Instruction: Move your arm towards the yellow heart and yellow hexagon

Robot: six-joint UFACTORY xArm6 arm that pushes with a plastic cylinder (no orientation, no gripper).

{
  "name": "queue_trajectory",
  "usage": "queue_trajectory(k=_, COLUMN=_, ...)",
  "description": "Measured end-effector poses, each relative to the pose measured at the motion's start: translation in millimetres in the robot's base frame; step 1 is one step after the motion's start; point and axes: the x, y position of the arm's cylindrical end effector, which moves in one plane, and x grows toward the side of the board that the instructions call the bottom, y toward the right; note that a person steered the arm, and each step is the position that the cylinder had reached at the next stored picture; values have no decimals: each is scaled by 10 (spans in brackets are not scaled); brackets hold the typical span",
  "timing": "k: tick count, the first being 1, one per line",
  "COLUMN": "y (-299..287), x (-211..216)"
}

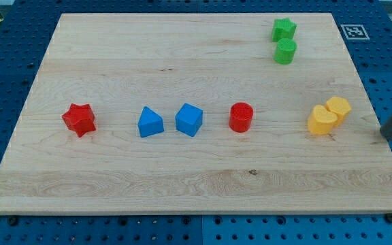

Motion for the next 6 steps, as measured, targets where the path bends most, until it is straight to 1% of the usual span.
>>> queue_trajectory(k=2, y=-247, x=63)
queue_trajectory(k=3, y=-540, x=58)
queue_trajectory(k=4, y=-586, x=58)
queue_trajectory(k=6, y=-589, x=-113)
